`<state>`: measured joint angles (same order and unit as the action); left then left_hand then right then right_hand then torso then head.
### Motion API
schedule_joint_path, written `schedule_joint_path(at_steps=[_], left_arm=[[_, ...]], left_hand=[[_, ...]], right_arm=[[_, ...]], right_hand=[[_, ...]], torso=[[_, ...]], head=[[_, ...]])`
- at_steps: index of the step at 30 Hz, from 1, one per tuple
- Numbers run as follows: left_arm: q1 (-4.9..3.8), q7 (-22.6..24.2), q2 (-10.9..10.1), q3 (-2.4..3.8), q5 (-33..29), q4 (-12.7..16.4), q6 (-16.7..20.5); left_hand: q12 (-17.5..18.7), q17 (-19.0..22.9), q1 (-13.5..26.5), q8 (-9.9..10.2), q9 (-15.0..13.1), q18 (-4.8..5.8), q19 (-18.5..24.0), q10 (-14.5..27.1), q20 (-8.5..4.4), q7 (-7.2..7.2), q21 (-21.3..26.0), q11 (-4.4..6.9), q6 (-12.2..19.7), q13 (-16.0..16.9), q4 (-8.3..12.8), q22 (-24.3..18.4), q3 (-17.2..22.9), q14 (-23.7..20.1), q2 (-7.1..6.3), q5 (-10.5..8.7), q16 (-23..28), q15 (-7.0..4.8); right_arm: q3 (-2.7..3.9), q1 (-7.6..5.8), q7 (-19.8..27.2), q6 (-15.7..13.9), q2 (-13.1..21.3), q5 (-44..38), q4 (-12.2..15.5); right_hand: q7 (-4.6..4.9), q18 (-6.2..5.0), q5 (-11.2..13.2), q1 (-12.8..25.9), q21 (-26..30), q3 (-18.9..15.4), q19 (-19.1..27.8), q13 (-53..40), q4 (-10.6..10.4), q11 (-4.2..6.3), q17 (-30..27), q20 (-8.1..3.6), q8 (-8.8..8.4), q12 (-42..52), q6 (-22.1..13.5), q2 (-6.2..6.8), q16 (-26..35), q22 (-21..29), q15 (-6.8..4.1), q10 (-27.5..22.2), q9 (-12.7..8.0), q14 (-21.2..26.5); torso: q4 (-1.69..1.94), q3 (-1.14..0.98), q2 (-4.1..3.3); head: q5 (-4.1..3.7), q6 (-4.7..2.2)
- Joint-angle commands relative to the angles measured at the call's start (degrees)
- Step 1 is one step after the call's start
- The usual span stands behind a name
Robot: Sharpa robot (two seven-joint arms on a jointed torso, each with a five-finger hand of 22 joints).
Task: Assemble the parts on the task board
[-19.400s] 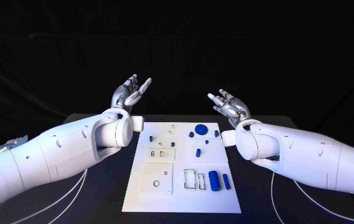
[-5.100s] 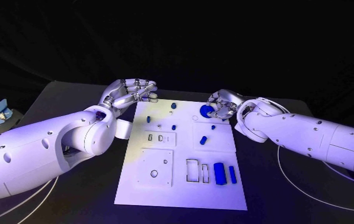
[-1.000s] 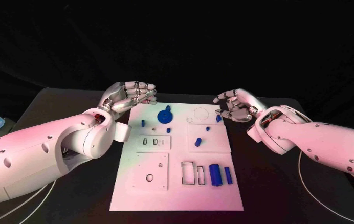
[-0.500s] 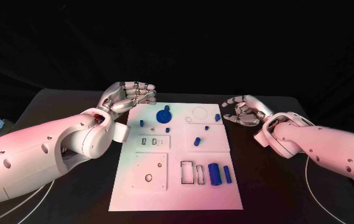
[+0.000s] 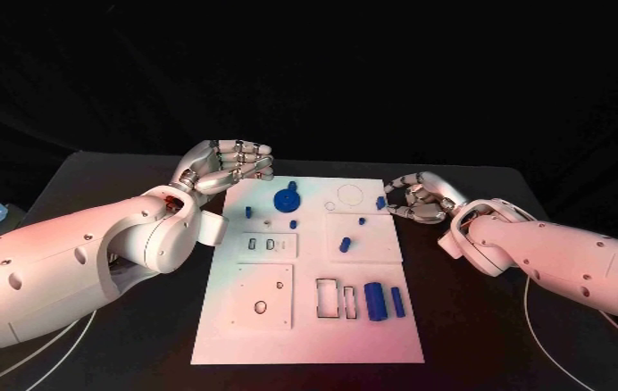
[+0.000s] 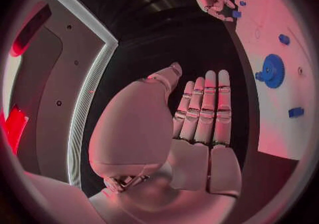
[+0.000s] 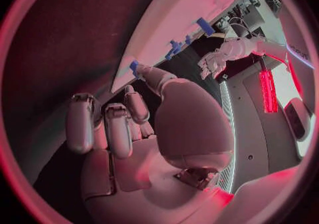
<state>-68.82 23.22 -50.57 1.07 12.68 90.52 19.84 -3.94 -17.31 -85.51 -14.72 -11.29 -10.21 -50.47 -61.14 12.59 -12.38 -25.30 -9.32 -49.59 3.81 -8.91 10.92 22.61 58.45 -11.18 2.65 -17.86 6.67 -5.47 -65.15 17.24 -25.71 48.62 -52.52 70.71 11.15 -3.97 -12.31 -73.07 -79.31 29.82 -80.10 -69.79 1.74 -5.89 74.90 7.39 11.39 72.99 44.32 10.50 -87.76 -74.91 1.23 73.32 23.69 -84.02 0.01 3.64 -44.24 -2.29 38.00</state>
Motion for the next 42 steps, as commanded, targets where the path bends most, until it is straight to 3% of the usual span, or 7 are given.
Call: schedule_joint_path(at_steps=[1,26,42], left_arm=[[0.0,0.4,0.1,0.03,0.4,0.0,-1.3],[0.02,0.1,0.2,0.01,0.4,-0.2,-1.3],[0.03,0.1,0.3,0.0,0.4,-0.3,-1.2]], left_hand=[[0.3,-0.1,0.1,0.4,0.1,-0.05,0.4,0.0,0.1,-0.33,0.2,-0.28,-0.1,-0.1,0.2,0.0,0.1,-0.3,-0.36,0.25,0.3,0.12],[0.3,-0.1,0.3,0.4,0.1,-0.07,0.4,0.1,0.13,-0.43,0.1,-0.35,-0.1,-0.1,0.2,0.0,0.2,-0.3,-0.25,0.26,0.3,0.16],[0.3,-0.2,0.0,0.5,0.1,-0.12,0.4,0.1,0.13,-0.4,0.0,-0.33,-0.1,-0.1,0.5,0.0,0.7,-0.3,0.15,0.27,0.5,0.14]], right_arm=[[0.01,0.19,0.0,1.4,-0.3,-1.2,-0.1],[0.01,0.33,-0.1,0.6,-1.5,-1.4,-0.3],[0.01,0.33,-0.7,-0.3,-1.9,-1.6,-0.6]], right_hand=[[-0.14,0.35,0.1,0.2,0.2,-0.2,0.2,-0.3,0.1,-0.04,6.7,0.24,-0.04,0.4,0.4,-0.01,-0.2,-2.0,0.41,0.3,0.2,-4.1],[-0.59,0.43,0.8,0.6,-0.1,0.1,-0.1,-1.3,-0.4,0.35,7.0,0.09,0.81,1.7,3.5,-1.62,-0.3,-2.5,0.13,1.3,0.8,-4.2],[-1.7,0.49,1.5,0.7,-0.2,0.4,-0.4,-1.7,-0.5,1.28,7.2,-0.52,2.51,2.2,6.9,-2.7,-0.3,-2.9,-0.63,1.7,1.8,-4.2]], torso=[[-0.09,-0.01,0.01],[-0.04,0.03,0.04],[-0.1,-0.02,0.06]], head=[[0.1,0.16],[-0.35,0.42],[-0.39,0.59]])
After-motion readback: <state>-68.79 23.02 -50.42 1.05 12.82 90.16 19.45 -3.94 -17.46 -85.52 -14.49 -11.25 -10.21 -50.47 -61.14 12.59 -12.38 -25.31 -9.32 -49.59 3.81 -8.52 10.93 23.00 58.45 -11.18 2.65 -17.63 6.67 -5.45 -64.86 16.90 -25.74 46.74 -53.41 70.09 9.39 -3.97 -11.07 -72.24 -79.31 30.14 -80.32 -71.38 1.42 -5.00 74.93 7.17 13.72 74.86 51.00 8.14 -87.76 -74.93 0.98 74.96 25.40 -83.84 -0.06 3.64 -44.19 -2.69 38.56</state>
